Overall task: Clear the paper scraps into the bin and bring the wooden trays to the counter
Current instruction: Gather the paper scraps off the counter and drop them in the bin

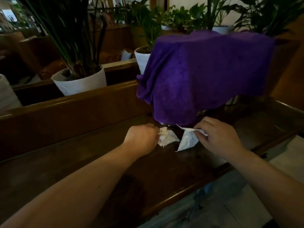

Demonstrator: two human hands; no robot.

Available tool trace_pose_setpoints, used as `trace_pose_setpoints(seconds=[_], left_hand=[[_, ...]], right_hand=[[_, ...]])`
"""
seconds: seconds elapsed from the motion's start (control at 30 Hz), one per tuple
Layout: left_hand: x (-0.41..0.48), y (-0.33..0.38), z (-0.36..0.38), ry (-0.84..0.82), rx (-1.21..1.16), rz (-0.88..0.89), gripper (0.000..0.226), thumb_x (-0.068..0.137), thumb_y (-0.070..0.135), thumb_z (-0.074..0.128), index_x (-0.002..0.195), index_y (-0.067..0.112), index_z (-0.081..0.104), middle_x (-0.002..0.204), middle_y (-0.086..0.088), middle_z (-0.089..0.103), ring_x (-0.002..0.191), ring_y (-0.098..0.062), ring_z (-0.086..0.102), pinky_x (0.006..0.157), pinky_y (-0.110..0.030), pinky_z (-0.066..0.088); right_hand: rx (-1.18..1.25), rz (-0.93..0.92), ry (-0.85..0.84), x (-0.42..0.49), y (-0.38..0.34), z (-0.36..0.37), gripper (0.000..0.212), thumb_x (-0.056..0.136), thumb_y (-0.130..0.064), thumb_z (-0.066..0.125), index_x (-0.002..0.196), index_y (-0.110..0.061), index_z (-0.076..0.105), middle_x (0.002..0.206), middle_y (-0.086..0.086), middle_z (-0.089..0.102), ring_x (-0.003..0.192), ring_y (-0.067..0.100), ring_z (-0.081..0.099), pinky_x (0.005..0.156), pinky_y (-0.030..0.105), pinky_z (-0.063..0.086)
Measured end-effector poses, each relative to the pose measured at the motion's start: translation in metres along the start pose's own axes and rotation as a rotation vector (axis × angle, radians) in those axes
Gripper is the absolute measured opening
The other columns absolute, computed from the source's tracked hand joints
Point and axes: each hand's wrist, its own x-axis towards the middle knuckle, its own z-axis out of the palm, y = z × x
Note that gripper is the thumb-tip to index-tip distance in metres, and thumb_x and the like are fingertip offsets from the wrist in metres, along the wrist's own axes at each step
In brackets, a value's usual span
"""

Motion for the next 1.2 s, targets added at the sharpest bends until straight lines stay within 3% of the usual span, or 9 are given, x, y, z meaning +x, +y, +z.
trace_pose_setpoints(seconds=[0.13, 0.33, 0.5, 0.67, 0.87, 1.07, 1.2], left_hand=[[0.011, 0.013, 0.015, -0.045, -0.021, 0.023, 0.029, 0.094, 0.037, 0.043, 0.112, 0.020, 0.058, 0.106, -0.002, 0.058, 0.091, -0.020, 0.058, 0.065, -0.033, 0.047], [0.017, 0.021, 0.030, -0.163, 0.012, -0.011, 0.042, 0.093, 0.046, 0.042, 0.124, 0.019, 0.052, 0.119, -0.006, 0.052, 0.106, -0.024, 0.053, 0.071, -0.037, 0.047], [0.017, 0.022, 0.028, -0.134, 0.038, 0.014, 0.021, 0.093, 0.026, 0.047, 0.112, 0.019, 0.055, 0.111, -0.005, 0.057, 0.094, -0.023, 0.058, 0.063, -0.035, 0.045], [0.006, 0.023, 0.015, -0.054, 0.019, 0.032, 0.021, 0.094, 0.029, 0.044, 0.108, 0.022, 0.058, 0.104, -0.001, 0.060, 0.088, -0.020, 0.060, 0.059, -0.032, 0.041], [-0.022, 0.028, -0.014, 0.066, -0.077, 0.129, 0.023, 0.093, 0.037, 0.043, 0.105, 0.025, 0.058, 0.094, 0.004, 0.059, 0.077, -0.014, 0.058, 0.064, -0.035, 0.053], [-0.057, 0.038, -0.024, 0.117, -0.132, 0.262, 0.023, 0.095, 0.040, 0.037, 0.091, 0.026, 0.055, 0.080, 0.007, 0.057, 0.068, -0.014, 0.057, 0.059, -0.034, 0.051], [-0.080, 0.056, -0.014, 0.141, -0.202, 0.401, 0.023, 0.093, 0.040, 0.040, 0.087, 0.023, 0.054, 0.075, 0.005, 0.057, 0.063, -0.016, 0.056, 0.050, -0.030, 0.040]], right_hand=[[0.008, 0.012, -0.023, -0.005, 0.009, 0.005, 0.028, 0.085, -0.036, 0.048, 0.087, -0.016, 0.068, 0.083, -0.001, 0.064, 0.070, 0.016, 0.060, 0.054, 0.024, 0.037], [-0.007, 0.015, -0.055, -0.009, 0.015, 0.015, 0.010, 0.083, -0.024, 0.067, 0.089, -0.016, 0.068, 0.085, -0.001, 0.063, 0.072, 0.018, 0.061, 0.056, 0.027, 0.042], [-0.003, 0.002, -0.049, -0.012, 0.011, 0.018, 0.022, 0.085, -0.035, 0.056, 0.088, -0.017, 0.068, 0.083, -0.002, 0.063, 0.069, 0.017, 0.060, 0.052, 0.027, 0.042], [-0.026, 0.005, -0.058, -0.015, 0.001, 0.008, 0.011, 0.083, -0.026, 0.069, 0.088, -0.016, 0.068, 0.084, -0.002, 0.064, 0.069, 0.017, 0.060, 0.054, 0.026, 0.039], [-0.095, 0.010, -0.039, -0.026, -0.021, -0.017, 0.011, 0.086, -0.028, 0.064, 0.091, -0.019, 0.067, 0.084, -0.003, 0.063, 0.069, 0.014, 0.058, 0.054, 0.024, 0.035], [-0.190, 0.102, -0.031, -0.064, -0.054, -0.050, 0.015, 0.089, -0.033, 0.055, 0.089, -0.021, 0.065, 0.083, -0.003, 0.064, 0.065, 0.017, 0.060, 0.045, 0.025, 0.033], [-0.227, 0.205, -0.038, -0.112, -0.081, -0.071, 0.010, 0.088, -0.027, 0.060, 0.086, -0.018, 0.062, 0.079, -0.001, 0.060, 0.060, 0.019, 0.056, 0.039, 0.026, 0.034]])
